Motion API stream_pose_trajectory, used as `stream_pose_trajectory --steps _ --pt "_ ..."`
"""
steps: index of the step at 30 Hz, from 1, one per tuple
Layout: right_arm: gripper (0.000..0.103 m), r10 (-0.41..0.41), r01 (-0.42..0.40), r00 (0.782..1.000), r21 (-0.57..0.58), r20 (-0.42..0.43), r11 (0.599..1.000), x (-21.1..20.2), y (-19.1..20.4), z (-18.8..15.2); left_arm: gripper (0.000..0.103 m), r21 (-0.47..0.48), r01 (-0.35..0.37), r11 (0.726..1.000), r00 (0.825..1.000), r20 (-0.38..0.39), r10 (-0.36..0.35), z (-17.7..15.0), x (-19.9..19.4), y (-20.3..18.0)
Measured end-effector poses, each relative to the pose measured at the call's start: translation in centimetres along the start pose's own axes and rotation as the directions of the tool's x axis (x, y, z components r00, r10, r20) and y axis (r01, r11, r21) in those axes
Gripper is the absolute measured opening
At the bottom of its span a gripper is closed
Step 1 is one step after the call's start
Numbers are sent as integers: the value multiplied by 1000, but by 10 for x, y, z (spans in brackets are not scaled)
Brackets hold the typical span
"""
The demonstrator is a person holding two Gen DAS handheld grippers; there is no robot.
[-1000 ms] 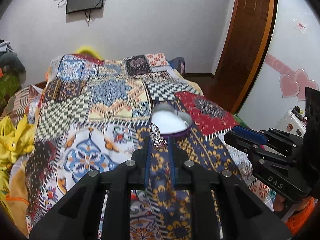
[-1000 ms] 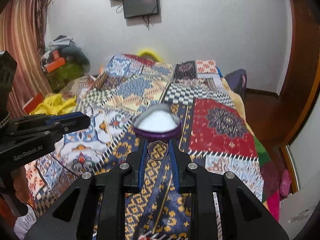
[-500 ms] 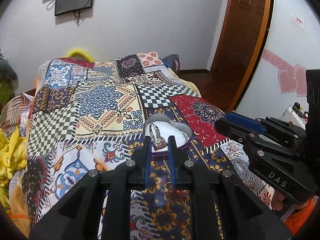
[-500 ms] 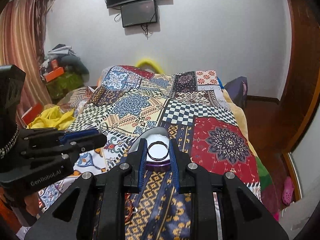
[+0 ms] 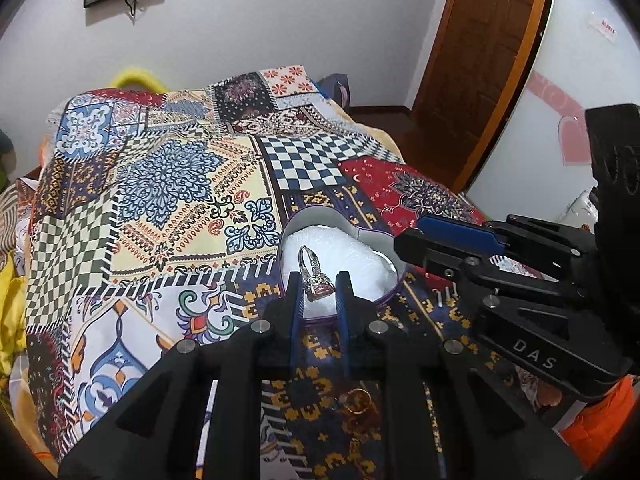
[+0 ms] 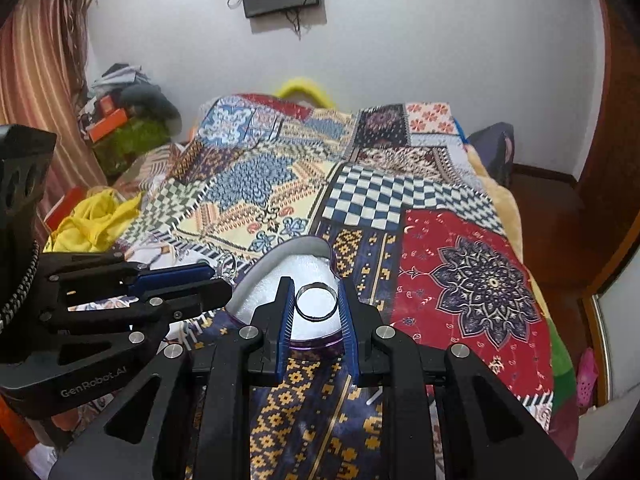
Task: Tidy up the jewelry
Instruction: 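Carry the pendant and ring over the heart tin and open both grippers, then move both grippers back to the remaining jewelry on the quilt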
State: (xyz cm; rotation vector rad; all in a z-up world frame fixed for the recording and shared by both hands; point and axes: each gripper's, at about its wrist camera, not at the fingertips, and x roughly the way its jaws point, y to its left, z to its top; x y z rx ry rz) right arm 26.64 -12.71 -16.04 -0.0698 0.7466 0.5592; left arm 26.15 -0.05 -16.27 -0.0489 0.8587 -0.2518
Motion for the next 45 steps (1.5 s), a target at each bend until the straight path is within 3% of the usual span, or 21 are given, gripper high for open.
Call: stream_pose_trajectory --steps 8,20,22,41,45 --pt "20 35 -36 998 -6 -55 999 17 -5 3 15 -2 14 1000 999 -42 -14 2 18 5" --pt "21 47 -48 992 -6 -117 999 29 -9 5 15 17 7 1000 999 -43 -6 6 22 2" --pt "25 46 -47 991 -6 -127 999 29 -10 5 15 18 4 1000 999 -43 -3 6 21 2" --pt "28 -2 2 999 0 -52 1000 -27 -3 7 15 -14 -38 999 999 -7 37 1 -34 3" --pt "39 -5 5 999 2 -33 1000 -41 4 3 21 -7 -43 999 999 -6 43 -7 -49 -2"
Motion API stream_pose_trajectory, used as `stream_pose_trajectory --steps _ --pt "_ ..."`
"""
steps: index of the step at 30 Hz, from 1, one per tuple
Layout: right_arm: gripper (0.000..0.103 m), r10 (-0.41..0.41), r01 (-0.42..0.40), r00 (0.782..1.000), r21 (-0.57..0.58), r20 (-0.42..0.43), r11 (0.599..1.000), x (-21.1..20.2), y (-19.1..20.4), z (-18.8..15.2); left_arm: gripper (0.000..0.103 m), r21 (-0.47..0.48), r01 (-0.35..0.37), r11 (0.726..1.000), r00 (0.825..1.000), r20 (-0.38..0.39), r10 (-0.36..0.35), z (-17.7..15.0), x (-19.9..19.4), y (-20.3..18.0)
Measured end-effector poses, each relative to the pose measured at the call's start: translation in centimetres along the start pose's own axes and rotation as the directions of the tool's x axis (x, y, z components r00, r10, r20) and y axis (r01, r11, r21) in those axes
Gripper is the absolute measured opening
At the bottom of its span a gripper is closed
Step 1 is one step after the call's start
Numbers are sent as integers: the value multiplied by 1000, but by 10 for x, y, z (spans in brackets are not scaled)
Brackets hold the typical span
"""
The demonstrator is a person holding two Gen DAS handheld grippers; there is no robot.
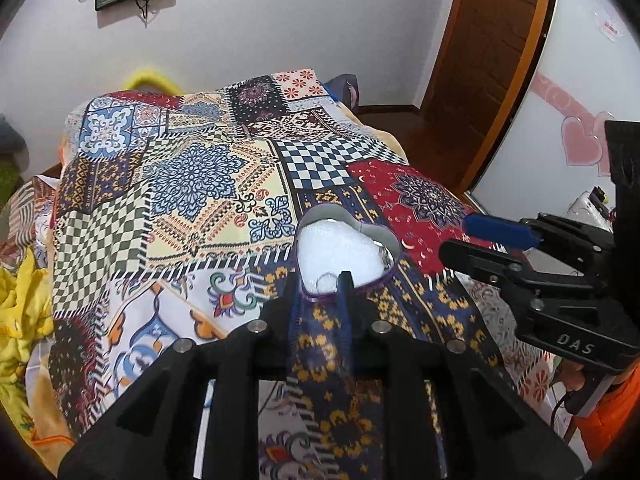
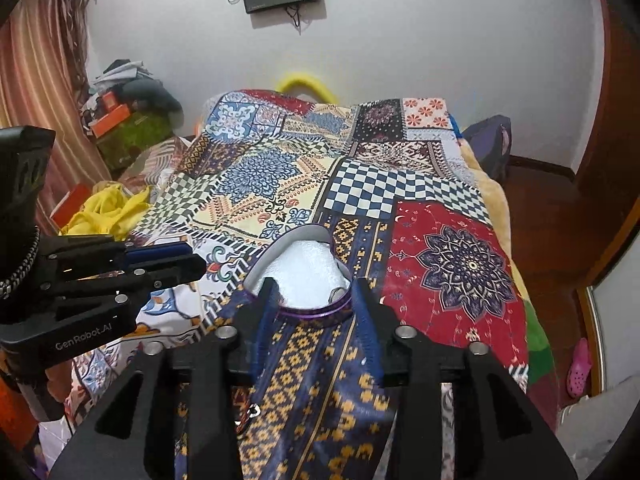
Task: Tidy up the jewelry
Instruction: 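Move both grippers back to the remaining jewelry on the quilt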
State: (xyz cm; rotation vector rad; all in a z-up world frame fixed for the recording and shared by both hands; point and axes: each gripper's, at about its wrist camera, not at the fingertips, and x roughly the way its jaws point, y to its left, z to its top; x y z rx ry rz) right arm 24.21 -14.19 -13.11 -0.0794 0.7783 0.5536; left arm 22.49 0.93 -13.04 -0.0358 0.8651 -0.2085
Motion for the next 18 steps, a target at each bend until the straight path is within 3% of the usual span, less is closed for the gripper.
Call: stream_pose_trajectory --steps 18 --pt "40 -22 20 999 -25 -49 999 -19 28 -52 23 2 54 999 988 -146 -54 -80 -11 -18"
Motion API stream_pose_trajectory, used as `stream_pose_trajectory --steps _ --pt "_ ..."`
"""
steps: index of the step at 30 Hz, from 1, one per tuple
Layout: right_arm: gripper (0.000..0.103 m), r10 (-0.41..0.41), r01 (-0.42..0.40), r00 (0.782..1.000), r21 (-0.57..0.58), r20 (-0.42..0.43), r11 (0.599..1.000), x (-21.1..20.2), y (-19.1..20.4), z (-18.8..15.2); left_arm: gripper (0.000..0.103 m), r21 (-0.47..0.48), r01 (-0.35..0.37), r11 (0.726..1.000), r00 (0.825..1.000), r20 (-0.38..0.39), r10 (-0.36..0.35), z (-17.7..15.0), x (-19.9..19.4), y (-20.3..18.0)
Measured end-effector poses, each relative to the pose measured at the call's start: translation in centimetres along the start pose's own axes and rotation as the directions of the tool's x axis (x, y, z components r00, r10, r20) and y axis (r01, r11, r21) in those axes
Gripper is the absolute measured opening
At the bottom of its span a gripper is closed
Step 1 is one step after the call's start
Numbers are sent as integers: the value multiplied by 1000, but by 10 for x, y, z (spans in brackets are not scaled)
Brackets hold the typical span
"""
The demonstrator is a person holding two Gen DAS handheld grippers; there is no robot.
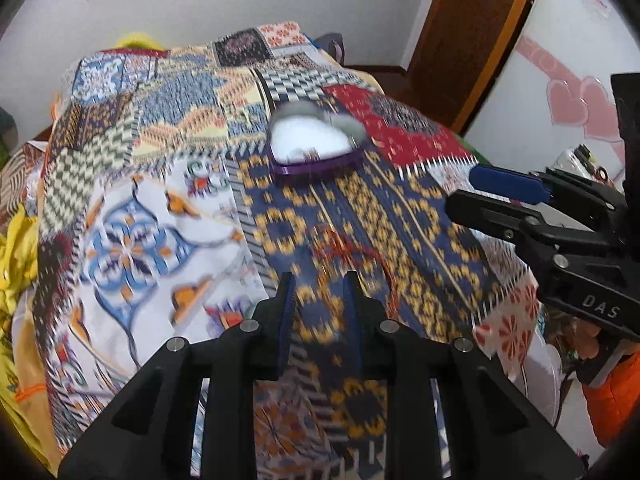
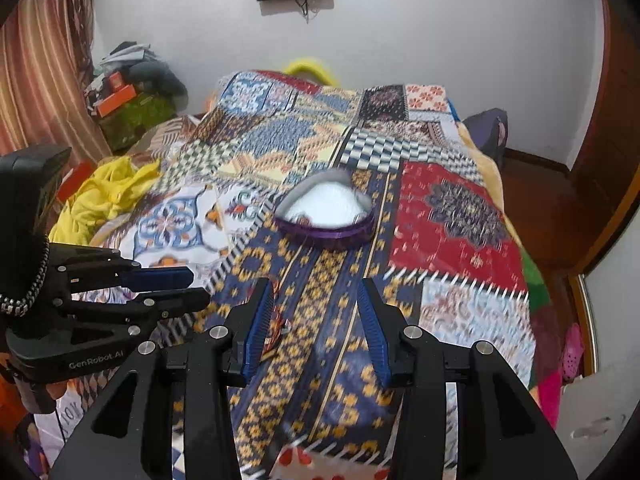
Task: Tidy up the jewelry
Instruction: 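Move both grippers back to the remaining jewelry on the quilt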
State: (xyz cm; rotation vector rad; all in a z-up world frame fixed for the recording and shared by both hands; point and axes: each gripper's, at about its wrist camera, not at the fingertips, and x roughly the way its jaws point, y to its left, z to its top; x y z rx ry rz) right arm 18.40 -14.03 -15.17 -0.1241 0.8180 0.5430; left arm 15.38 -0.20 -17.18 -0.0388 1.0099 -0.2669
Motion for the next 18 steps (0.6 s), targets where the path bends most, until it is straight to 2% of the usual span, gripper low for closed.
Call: stream_pose_trajectory --steps 9,13,18 --pt "40 -20 20 999 10 -41 1000 -3 6 -31 23 3 51 999 997 -58 -51 -38 7 -19" --pt "40 -37 38 998 10 -50 999 -5 7 -41 23 7 33 999 999 -37 -33 -47 5 -23" --pt "40 -22 24 998 30 -66 999 -3 7 -49 22 32 10 999 1000 -11 -9 -52 5 -27"
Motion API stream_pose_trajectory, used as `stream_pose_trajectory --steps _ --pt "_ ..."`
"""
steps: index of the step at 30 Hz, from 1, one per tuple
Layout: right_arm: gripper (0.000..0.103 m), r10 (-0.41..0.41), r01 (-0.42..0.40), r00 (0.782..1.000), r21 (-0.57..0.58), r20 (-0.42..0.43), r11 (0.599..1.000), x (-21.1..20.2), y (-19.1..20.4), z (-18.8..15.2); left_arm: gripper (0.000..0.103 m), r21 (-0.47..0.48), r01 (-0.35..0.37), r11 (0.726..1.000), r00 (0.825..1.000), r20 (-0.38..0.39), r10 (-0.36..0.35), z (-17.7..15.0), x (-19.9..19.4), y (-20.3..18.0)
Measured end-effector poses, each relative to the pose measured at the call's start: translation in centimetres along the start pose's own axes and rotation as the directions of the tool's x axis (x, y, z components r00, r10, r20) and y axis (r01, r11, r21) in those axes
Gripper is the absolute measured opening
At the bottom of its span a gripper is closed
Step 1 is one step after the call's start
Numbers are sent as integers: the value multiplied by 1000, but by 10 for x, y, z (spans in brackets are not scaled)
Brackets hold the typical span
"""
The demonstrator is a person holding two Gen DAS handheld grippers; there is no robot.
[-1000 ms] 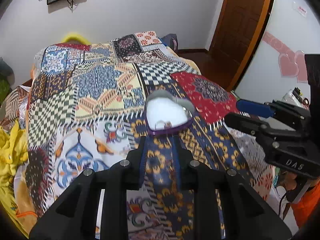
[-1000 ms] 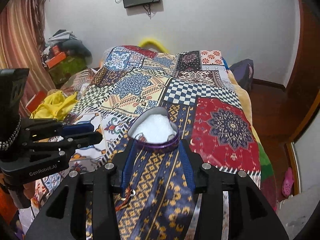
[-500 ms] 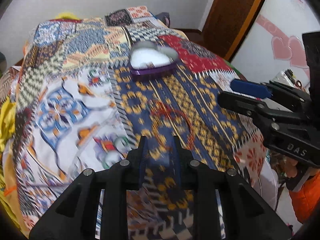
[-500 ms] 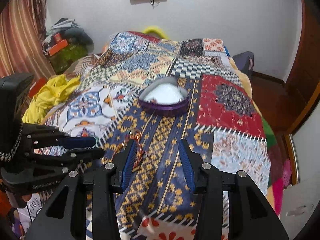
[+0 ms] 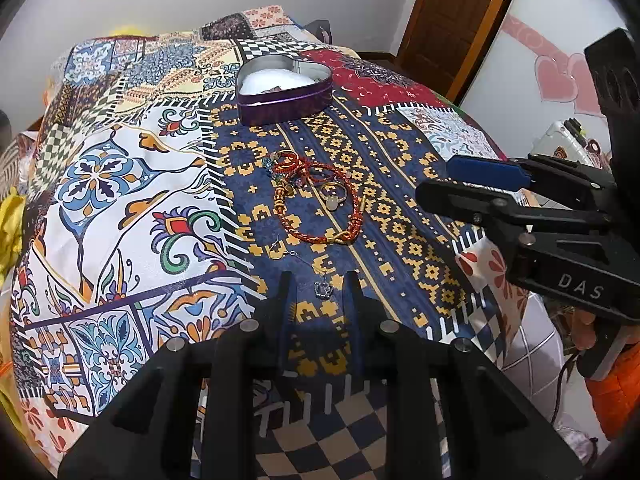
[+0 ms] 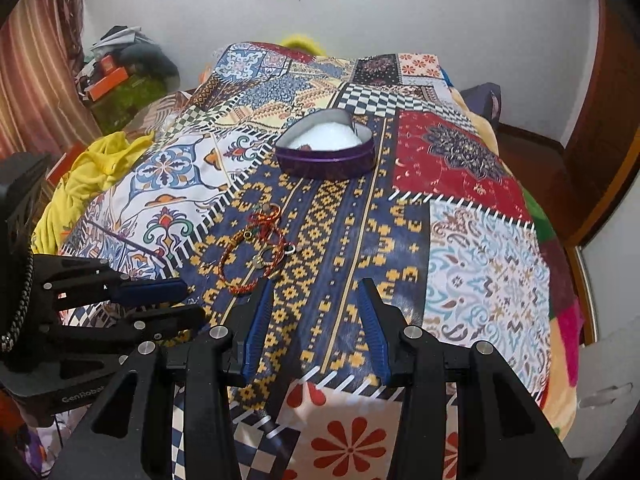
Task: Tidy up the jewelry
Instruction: 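Move both grippers back to the remaining jewelry on the quilt, then grasp a small silver charm with the left gripper while the right grasps the red bracelet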
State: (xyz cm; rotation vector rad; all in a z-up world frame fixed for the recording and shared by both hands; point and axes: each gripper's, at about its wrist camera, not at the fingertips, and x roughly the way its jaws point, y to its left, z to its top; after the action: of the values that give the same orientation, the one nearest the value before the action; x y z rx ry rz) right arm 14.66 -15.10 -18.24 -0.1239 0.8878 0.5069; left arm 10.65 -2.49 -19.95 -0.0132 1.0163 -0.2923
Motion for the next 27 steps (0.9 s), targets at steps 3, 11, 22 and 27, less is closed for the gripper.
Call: stream_pose_trajectory --steps 3,11,22,27 --pt "40 15 -15 1000 10 -11 1000 5 2 -1 11 14 -21 1000 1000 13 21 -3 2 -2" --pt "40 60 -60 998 8 -36 998 24 17 3 8 -22 0 1000 999 42 1 -2 -2 12" --pt "40 41 -43 998 -38 -42 998 41 28 5 8 -83 -15 996 995 93 22 6 -14 39" --pt "40 -22 19 999 -66 -41 998 35 11 0 8 -83 -13 997 995 97 21 5 -11 39"
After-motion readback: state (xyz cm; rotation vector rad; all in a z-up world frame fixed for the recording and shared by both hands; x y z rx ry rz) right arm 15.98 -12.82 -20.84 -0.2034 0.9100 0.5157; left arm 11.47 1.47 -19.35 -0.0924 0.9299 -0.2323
